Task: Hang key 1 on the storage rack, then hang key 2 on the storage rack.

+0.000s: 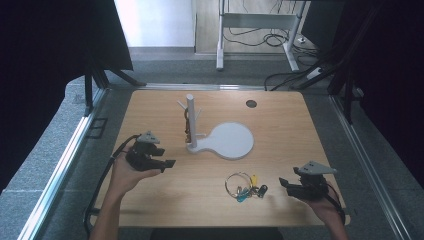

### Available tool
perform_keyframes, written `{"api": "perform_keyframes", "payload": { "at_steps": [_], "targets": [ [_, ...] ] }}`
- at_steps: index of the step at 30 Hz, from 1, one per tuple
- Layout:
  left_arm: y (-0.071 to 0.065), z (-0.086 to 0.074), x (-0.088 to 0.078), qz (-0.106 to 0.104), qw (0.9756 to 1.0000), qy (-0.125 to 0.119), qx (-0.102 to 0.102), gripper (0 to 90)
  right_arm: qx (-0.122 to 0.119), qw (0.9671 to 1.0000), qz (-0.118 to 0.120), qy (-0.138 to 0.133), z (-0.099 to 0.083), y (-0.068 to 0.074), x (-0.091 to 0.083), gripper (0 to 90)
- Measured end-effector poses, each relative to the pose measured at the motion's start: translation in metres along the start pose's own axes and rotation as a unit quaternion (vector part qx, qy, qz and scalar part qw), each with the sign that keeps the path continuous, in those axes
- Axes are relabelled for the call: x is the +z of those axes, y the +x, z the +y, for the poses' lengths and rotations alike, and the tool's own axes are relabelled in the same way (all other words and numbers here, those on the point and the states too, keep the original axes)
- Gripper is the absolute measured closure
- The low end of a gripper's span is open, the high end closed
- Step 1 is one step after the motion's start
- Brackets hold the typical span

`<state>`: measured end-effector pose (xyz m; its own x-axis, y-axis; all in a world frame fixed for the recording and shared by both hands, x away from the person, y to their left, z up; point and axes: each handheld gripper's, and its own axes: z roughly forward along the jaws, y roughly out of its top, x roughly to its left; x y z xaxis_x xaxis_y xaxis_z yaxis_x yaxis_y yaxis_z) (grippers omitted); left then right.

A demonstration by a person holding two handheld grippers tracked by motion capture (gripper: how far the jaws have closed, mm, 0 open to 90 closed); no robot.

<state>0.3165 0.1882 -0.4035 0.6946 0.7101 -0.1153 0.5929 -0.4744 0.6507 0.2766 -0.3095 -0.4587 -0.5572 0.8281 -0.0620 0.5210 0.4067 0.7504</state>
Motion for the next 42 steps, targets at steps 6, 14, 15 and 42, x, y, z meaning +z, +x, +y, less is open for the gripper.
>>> {"api": "perform_keyframes", "payload": {
  "at_steps": [6, 14, 15, 42],
  "targets": [
    [-0.004, -0.017, 0.014, -0.004, 0.9999, 0.010, 0.008, 39.3, -0.009, 0.9996, 0.020, 0.014, 0.006, 0.001, 0.001, 32.3],
    [0.004, -0.027, 0.021, -0.007, 0.9999, 0.012, -0.006, 39.0, -0.022, 0.9983, 0.025, 0.048, 0.030, -0.004, 0.000, 35.2],
    [0.004, -0.027, 0.021, -0.007, 0.9999, 0.012, -0.006, 38.8, -0.025, 0.9981, 0.024, 0.052, 0.033, -0.004, 0.000, 35.6],
    [0.008, -0.045, 0.014, -0.036, 0.9991, 0.006, -0.020, 37.3, -0.140, 0.9661, 0.086, 0.199, 0.112, 0.045, 0.068, 47.0]
  ]
}}
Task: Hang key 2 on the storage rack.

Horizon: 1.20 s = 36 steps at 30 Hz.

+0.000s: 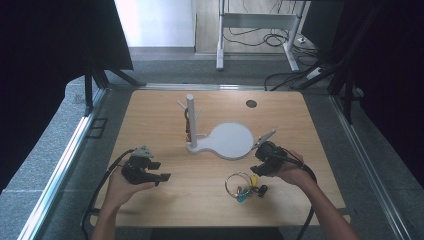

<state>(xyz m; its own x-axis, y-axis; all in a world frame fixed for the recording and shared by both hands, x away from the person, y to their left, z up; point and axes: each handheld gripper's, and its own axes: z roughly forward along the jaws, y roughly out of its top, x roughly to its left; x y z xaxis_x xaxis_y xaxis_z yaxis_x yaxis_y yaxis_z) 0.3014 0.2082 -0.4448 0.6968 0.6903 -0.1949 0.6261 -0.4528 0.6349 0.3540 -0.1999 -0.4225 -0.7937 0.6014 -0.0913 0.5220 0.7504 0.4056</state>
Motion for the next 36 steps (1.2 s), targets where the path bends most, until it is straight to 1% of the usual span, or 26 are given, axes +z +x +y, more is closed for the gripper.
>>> {"api": "perform_keyframes", "payload": {
  "at_steps": [1, 2, 4, 6, 8, 9, 11, 12, 15, 16, 21, 22, 25, 26, 27, 28, 30, 33, 34, 36],
  "targets": [
    [0.000, 0.000, 0.000, 0.000, 1.0000, 0.000, 0.000, 37.2, 0.000, 1.0000, 0.000, 0.000, 0.000, 0.000, 0.000, 47.0],
    [0.000, 0.000, 0.000, -0.002, 1.0000, 0.001, 0.002, 37.2, -0.003, 0.9999, 0.007, 0.015, 0.004, 0.002, 0.005, 48.8],
    [0.000, 0.000, -0.001, -0.001, 1.0000, 0.000, 0.002, 37.2, -0.006, 0.9995, 0.015, 0.026, 0.007, 0.003, 0.009, 50.2],
    [0.001, -0.001, -0.002, -0.002, 1.0000, -0.002, 0.001, 37.2, -0.009, 0.9992, 0.019, 0.034, 0.010, 0.005, 0.013, 51.6],
    [0.002, -0.001, -0.002, -0.002, 1.0000, -0.002, 0.001, 37.2, -0.009, 0.9991, 0.021, 0.036, 0.011, 0.005, 0.015, 52.2],
    [0.002, -0.001, -0.002, -0.004, 1.0000, -0.005, -0.001, 37.2, -0.013, 0.9986, 0.024, 0.046, 0.013, 0.008, 0.019, 54.3],
    [0.002, -0.002, -0.002, -0.005, 1.0000, -0.005, -0.002, 37.2, -0.020, 0.9982, 0.026, 0.050, 0.014, 0.009, 0.022, 55.5],
    [0.003, -0.002, 0.000, -0.004, 1.0000, 0.002, 0.000, 37.2, -0.021, 0.9980, 0.027, 0.053, 0.015, 0.010, 0.024, 56.5],
    [0.003, -0.003, 0.001, -0.005, 1.0000, 0.004, 0.000, 37.0, -0.022, 0.9973, 0.033, 0.062, 0.017, 0.013, 0.030, 58.4],
    [0.005, -0.004, -0.001, -0.004, 1.0000, 0.004, -0.002, 36.9, -0.027, 0.9968, 0.034, 0.067, 0.018, 0.014, 0.032, 59.2],
    [0.010, -0.007, -0.007, 0.001, 0.9998, -0.008, -0.017, 37.1, -0.024, 0.9956, 0.037, 0.083, 0.021, 0.017, 0.041, 64.4],
    [0.011, -0.008, -0.008, 0.002, 0.9998, -0.008, -0.016, 37.1, -0.026, 0.9952, 0.036, 0.088, 0.021, 0.017, 0.043, 65.6],
    [0.011, -0.008, -0.007, 0.001, 0.9998, -0.008, -0.017, 37.1, -0.026, 0.9949, 0.034, 0.091, 0.022, 0.018, 0.047, 67.2],
    [0.011, -0.008, -0.006, 0.001, 0.9999, -0.006, -0.016, 37.1, -0.020, 0.9944, 0.033, 0.098, 0.023, 0.019, 0.051, 68.4],
    [0.011, -0.008, -0.006, 0.001, 0.9999, -0.006, -0.016, 37.1, -0.020, 0.9944, 0.033, 0.098, 0.023, 0.019, 0.051, 68.4],
    [0.011, -0.008, -0.006, 0.001, 0.9999, -0.005, -0.015, 37.1, -0.020, 0.9938, 0.033, 0.104, 0.023, 0.019, 0.054, 69.8],
    [0.010, -0.008, -0.005, -0.001, 0.9999, -0.001, -0.014, 37.1, -0.021, 0.9932, 0.031, 0.111, 0.024, 0.021, 0.058, 71.0],
    [0.010, -0.008, -0.004, 0.000, 0.9999, -0.002, -0.014, 37.1, -0.026, 0.9925, 0.028, 0.116, 0.025, 0.022, 0.061, 72.7],
    [0.010, -0.008, -0.003, 0.000, 0.9999, -0.002, -0.014, 37.1, -0.027, 0.9917, 0.021, 0.124, 0.025, 0.024, 0.063, 74.9],
    [0.010, -0.008, -0.003, 0.000, 0.9999, 0.000, -0.012, 37.1, -0.025, 0.9910, 0.015, 0.131, 0.025, 0.025, 0.065, 76.6]
  ]
}}
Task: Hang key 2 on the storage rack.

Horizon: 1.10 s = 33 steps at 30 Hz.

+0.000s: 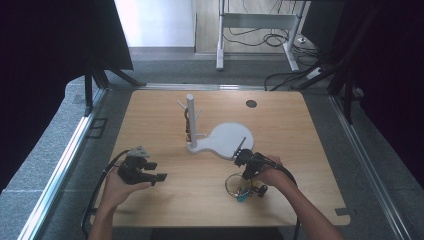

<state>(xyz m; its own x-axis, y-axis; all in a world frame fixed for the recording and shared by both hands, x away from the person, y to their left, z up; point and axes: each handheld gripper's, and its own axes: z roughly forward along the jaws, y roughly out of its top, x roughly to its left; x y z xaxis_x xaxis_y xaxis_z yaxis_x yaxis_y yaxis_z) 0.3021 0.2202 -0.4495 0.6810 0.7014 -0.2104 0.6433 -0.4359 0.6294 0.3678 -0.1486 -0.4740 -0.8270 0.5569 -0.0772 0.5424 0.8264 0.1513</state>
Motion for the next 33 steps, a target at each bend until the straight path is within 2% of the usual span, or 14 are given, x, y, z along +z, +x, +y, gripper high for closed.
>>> {"api": "perform_keyframes", "payload": {
  "at_steps": [7, 13, 18, 21, 27, 28, 33],
  "targets": [
    [0.000, 0.000, 0.001, 0.000, 1.0000, 0.003, 0.002, 37.1, 0.008, 0.9999, 0.005, 0.007, -0.001, -0.002, 0.003, 85.1],
    [0.000, 0.000, 0.002, 0.000, 1.0000, 0.003, 0.002, 37.1, 0.012, 0.9999, 0.005, 0.002, -0.003, -0.004, -0.001, 85.7],
    [0.001, -0.001, 0.004, -0.001, 1.0000, 0.006, 0.001, 37.0, 0.017, 0.9998, -0.004, -0.014, -0.008, -0.008, -0.010, 86.1],
    [0.001, -0.001, 0.004, -0.001, 1.0000, 0.006, 0.001, 37.0, 0.020, 0.9996, 0.004, -0.021, -0.009, -0.011, -0.016, 86.1],
    [0.003, -0.002, 0.002, 0.000, 1.0000, 0.005, -0.001, 36.9, 0.026, 0.9990, 0.000, -0.036, -0.011, -0.015, -0.031, 86.3],
    [0.003, -0.002, 0.002, -0.001, 1.0000, 0.002, -0.007, 36.9, 0.029, 0.9988, -0.001, -0.040, -0.011, -0.016, -0.034, 86.4],
    [0.004, -0.003, 0.003, -0.001, 1.0000, 0.005, -0.004, 36.9, 0.032, 0.9980, 0.002, -0.054, -0.012, -0.020, -0.046, 86.6]
  ]
}}
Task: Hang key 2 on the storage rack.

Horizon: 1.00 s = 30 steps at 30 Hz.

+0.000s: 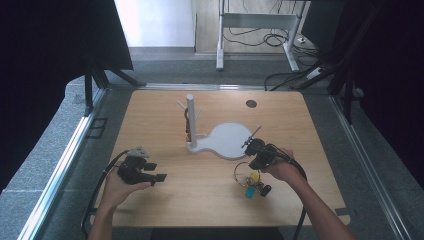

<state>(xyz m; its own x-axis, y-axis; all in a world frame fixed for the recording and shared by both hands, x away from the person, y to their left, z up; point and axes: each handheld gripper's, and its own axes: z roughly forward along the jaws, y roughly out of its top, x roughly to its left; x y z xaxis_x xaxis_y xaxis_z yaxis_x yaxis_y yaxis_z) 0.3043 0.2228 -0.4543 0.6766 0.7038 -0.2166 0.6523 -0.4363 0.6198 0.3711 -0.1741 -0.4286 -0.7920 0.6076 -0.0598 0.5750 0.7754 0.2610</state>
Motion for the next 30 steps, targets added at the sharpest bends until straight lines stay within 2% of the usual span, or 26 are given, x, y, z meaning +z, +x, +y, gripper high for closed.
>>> {"api": "perform_keyframes", "payload": {
  "at_steps": [17, 30],
  "targets": [
    [0.001, -0.001, -0.001, -0.002, 1.0000, -0.002, -0.004, 36.7, -0.005, 0.9994, -0.021, -0.028, 0.012, -0.003, -0.044, 87.2],
    [0.001, -0.002, 0.000, -0.002, 1.0000, 0.003, 0.001, 36.5, -0.012, 0.9986, -0.031, -0.041, 0.021, -0.004, -0.061, 87.1]
  ]
}}
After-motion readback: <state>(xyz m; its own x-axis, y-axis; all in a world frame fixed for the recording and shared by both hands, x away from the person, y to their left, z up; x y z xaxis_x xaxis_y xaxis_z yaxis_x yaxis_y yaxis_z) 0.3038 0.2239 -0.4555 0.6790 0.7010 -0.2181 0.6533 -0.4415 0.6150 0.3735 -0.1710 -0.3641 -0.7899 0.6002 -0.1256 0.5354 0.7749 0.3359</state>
